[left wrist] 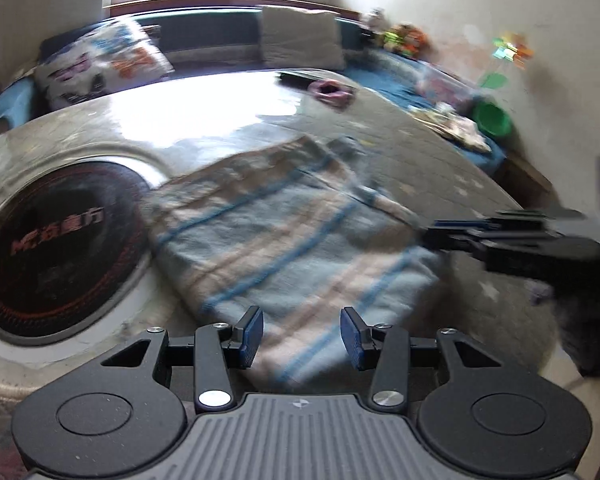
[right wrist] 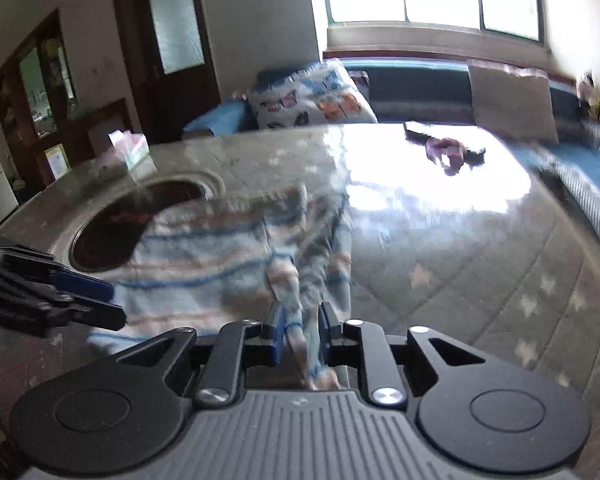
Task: Fold clothes
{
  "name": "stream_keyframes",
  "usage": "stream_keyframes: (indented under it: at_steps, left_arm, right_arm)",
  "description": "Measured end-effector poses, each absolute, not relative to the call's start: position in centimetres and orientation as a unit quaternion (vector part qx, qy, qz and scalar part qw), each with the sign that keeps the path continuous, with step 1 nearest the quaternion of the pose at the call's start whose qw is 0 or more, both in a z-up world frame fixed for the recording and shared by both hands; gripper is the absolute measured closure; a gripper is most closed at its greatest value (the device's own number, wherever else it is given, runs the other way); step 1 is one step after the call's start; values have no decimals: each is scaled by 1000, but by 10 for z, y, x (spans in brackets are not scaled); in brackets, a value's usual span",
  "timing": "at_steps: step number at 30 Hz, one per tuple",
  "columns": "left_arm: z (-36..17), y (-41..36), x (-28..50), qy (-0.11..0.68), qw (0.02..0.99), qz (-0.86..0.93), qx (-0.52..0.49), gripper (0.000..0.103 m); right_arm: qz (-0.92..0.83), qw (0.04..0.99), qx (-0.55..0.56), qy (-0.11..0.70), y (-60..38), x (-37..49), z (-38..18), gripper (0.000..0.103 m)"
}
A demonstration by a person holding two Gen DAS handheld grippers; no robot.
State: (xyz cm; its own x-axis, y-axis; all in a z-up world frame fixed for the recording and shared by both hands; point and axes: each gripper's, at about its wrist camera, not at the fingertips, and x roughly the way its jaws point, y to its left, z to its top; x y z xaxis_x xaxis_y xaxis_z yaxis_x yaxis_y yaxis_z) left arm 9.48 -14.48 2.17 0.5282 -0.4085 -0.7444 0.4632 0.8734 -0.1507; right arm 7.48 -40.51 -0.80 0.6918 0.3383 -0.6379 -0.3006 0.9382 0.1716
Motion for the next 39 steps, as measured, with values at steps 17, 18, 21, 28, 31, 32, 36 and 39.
stream_keyframes:
  at_steps: [17, 18, 21, 28, 31, 32, 36, 39]
  left_arm:
    - [-4, -144, 52, 382, 871, -261, 164, 57]
    - [-5, -143, 50, 381, 871, -259, 169, 58]
    - [-6, -141, 47, 376, 873, -259, 171, 68]
    - [0, -129, 41, 356, 881, -264, 167, 97]
    - [5, -117, 33, 353, 881, -268, 164, 98]
    - [6, -113, 30, 354, 880, -270, 164, 98]
    - [2, -102, 19, 371, 870, -278, 167, 98]
    - [-1, -96, 16, 384, 862, -284, 168, 97]
  right_arm:
    - [172, 906, 66, 381, -417, 68, -24, 88]
    - [172, 906, 66, 382, -417, 68, -24, 88]
    - [171, 905, 66, 383, -416, 66, -25, 89]
    - [169, 904, 64, 388, -410, 56, -23, 92]
    - [172, 901, 68, 393, -407, 45, -22, 95]
    - [175, 899, 72, 395, -407, 40, -22, 96]
    - [185, 893, 86, 402, -404, 18, -22, 97]
    - [192, 888, 96, 408, -402, 2, -21, 97]
